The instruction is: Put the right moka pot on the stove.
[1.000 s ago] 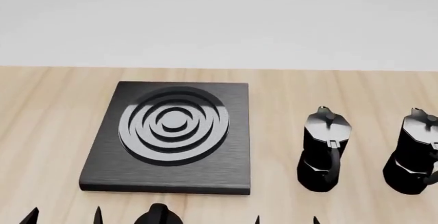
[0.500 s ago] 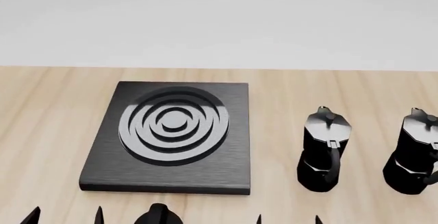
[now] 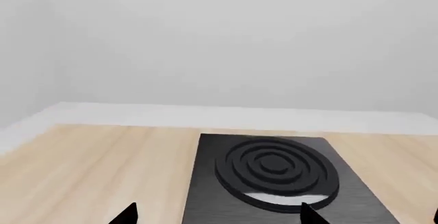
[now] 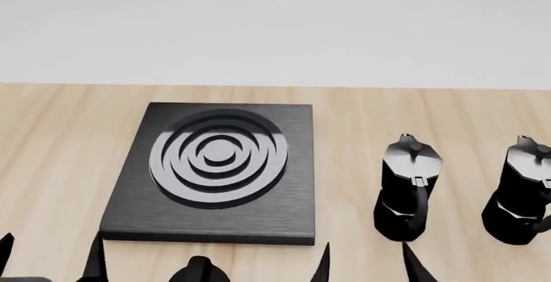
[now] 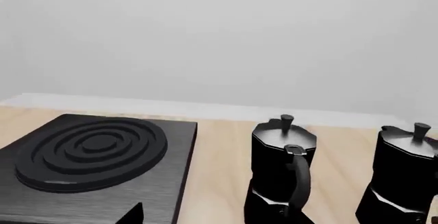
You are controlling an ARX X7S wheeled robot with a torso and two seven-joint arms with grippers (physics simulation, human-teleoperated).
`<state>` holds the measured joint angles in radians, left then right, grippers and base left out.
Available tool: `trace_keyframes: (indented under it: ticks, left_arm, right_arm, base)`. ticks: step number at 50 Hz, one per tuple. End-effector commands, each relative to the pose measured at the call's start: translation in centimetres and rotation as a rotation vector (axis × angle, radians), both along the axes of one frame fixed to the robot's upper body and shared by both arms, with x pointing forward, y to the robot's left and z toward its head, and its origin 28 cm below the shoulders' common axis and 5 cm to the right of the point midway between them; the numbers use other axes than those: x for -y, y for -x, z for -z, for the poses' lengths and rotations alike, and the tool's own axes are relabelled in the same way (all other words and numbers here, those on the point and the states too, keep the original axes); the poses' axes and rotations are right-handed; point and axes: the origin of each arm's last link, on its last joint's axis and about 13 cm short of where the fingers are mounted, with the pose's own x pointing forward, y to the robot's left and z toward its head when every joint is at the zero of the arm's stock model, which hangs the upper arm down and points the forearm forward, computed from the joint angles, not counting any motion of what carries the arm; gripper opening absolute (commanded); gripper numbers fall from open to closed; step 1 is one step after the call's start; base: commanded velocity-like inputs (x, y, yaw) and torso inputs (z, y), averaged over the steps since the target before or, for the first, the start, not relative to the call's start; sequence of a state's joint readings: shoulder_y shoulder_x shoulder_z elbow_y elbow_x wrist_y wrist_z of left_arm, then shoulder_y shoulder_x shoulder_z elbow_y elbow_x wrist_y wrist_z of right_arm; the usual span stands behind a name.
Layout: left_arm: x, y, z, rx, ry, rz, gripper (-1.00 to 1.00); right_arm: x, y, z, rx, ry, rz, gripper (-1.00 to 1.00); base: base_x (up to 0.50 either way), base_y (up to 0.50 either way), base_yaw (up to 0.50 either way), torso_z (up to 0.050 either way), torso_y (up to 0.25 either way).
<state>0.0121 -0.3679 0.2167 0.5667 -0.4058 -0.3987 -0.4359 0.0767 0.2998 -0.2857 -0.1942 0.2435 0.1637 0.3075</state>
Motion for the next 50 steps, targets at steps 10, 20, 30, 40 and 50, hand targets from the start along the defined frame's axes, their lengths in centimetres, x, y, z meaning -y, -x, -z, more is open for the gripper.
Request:
trace_keyframes:
  ticks: [10, 20, 30, 40, 50]
  left_arm:
    - [0.5, 1.8, -8.2, 0.1, -0.103, 0.008, 1.0]
    - [0.2, 2.1, -10.2, 0.139, -0.113, -0.015, 1.0]
    - [0.2, 2.1, -10.2, 0.139, -0.113, -0.015, 1.0]
    - [0.0, 1.9, -9.7, 0.125, -0.089, -0.033, 1.0]
    - [0.1, 2.0, -9.5, 0.121, -0.094, -0.035, 1.0]
  right_arm:
    - [0.1, 0.5, -6.3, 0.072, 0.006, -0.052, 1.0]
    - [0.2, 0.5, -7.4, 0.078, 0.0, -0.054, 1.0]
    - [0.2, 0.5, -7.4, 0.078, 0.0, -0.054, 1.0]
    - [-0.1, 0.9, -6.9, 0.069, -0.022, -0.083, 1.0]
    - [-0.1, 0.9, -6.7, 0.063, -0.03, -0.085, 1.0]
  base:
    - [0.0, 0.0, 0.0, 0.0, 0.0]
    - [0.0, 0.0, 0.0, 0.0, 0.0]
    - [0.0, 0.0, 0.0, 0.0, 0.0]
    - [0.0, 0.0, 0.0, 0.0, -0.011]
    - [0.0, 0.0, 0.0, 0.0, -0.207]
